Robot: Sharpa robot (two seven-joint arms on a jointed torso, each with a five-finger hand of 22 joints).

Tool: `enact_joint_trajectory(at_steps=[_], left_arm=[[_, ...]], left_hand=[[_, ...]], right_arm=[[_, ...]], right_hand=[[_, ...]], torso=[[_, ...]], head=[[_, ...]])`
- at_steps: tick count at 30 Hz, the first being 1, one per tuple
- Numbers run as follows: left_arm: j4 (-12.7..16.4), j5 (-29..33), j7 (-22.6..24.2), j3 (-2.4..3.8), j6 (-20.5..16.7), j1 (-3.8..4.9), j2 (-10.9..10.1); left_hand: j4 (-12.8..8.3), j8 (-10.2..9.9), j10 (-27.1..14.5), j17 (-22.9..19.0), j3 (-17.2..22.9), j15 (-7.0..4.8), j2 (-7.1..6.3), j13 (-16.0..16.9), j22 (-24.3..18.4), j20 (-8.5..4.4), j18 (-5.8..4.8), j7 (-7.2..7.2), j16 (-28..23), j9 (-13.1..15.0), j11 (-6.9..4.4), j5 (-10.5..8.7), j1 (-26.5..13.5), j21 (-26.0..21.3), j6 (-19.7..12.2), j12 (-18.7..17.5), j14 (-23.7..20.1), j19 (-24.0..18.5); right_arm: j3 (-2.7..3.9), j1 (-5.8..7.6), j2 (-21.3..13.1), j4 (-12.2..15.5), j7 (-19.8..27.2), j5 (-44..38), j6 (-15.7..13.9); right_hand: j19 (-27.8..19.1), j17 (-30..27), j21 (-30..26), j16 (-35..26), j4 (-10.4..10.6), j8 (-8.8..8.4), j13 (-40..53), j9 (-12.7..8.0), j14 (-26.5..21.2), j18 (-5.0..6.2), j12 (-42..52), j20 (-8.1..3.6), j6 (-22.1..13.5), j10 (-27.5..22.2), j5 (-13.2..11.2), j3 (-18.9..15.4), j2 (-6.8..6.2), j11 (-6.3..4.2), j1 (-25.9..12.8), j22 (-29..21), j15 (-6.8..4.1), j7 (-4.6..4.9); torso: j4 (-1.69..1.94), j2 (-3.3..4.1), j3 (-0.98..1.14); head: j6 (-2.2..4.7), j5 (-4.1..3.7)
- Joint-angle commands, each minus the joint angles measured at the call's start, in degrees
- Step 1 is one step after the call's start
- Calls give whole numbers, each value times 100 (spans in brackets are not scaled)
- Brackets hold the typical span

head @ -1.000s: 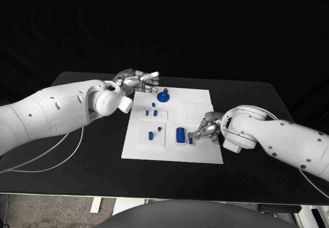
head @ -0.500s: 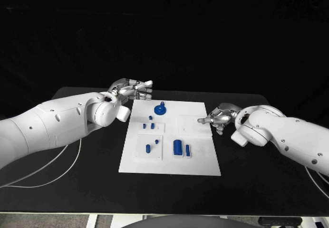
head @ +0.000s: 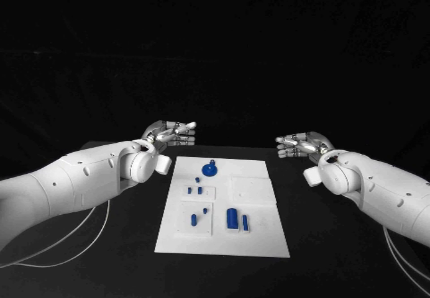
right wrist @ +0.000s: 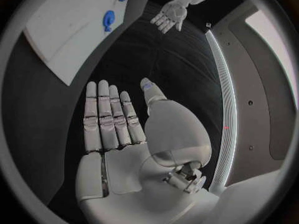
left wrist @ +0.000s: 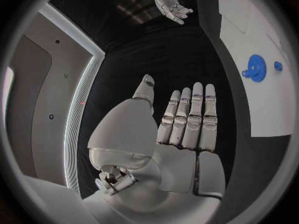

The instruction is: Assemble the parts on the task board

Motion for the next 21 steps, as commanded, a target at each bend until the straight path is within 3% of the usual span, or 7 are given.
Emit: enact_joint_trajectory(at_steps=[1,10,11,12,13,17,21], left_arm=[[-203,325,187,7,-69,-19,109],[-610,474,237,13,-49,-67,323],[-569,266,89,6,-31,-62,301],[-557,266,92,9,-42,-66,298],[-533,266,99,14,-64,-75,290],[-328,261,158,59,-257,-149,226],[122,250,287,156,-679,-310,84]], left_hand=[[-2,0,-202,-10,49,22,-16,-4,-31,94,87,-34,-27,-8,-14,23,-35,-72,-238,-27,-249,-108],[-53,-7,-608,-20,46,-5,41,-20,-37,338,360,-127,-32,-15,-96,31,-72,-93,-340,-54,-458,-242],[-217,-382,-5788,-379,559,-803,-39,-336,-469,-742,-204,-826,-372,-356,-832,-572,-2221,-537,-5541,-376,-6090,-5547],[-217,-382,-5788,-379,559,-803,-39,-336,-469,-742,-204,-826,-372,-356,-832,-572,-2338,-537,-5541,-376,-6090,-5547],[-217,-382,-5788,-379,559,-803,-39,-336,-469,-742,-204,-826,-372,-356,-832,-572,-2503,-537,-5541,-376,-6090,-5547],[-217,-382,-5788,-379,559,-803,-39,-336,-469,-742,-204,-826,-372,-356,-832,-572,-3175,-537,-5541,-376,-6090,-5547],[-217,-382,-5788,-379,559,-803,-39,-336,-469,-742,-204,-826,-372,-356,-832,-572,-7305,-537,-5541,-376,-6090,-5547]], right_arm=[[45,6,129,-206,961,839,204],[87,1,299,-411,1158,840,316],[81,4,276,-396,790,652,129],[75,5,273,-384,796,661,117],[63,6,266,-360,806,677,95],[-44,17,206,-155,898,818,-96],[-278,40,73,297,1100,1128,-517]], right_hand=[[-103,-904,-38,-82,-106,-17,-214,-4,-121,186,-81,257,33,-226,-49,-23,102,-12,-65,-821,55,-48],[-468,-909,-1,-87,-164,-22,-218,-7,-273,354,-91,491,-19,-271,-110,-142,197,41,-96,-1267,111,-30],[-5463,-1253,-424,-436,544,-365,-550,-352,-2061,-527,-427,-734,-5570,-2014,-1941,117,-170,-770,-2197,-1643,-681,-718],[-5463,-1253,-424,-436,544,-365,-550,-352,-2163,-527,-427,-734,-5570,-6080,-1941,117,-170,-770,-2295,-1643,-681,-718],[-5463,-1253,-424,-436,544,-365,-550,-352,-6245,-527,-427,-734,-5570,-6080,-1941,117,-170,-770,-2460,-1643,-681,-718],[-5463,-1253,-424,-436,544,-365,-550,-352,-6245,-527,-427,-734,-5570,-6080,-1941,117,-170,-770,-7086,-1643,-681,-718],[-5463,-1253,-424,-436,544,-365,-550,-352,-6245,-527,-427,-734,-5570,-6080,-1941,117,-170,-770,-7086,-1643,-681,-718]], torso=[[-8,-89,18],[17,-121,62],[4,-109,27],[7,-110,32],[13,-111,41],[69,-119,119],[163,-133,251]], head=[[177,46],[351,145],[299,93],[300,87],[303,75],[326,-28],[364,-202]])
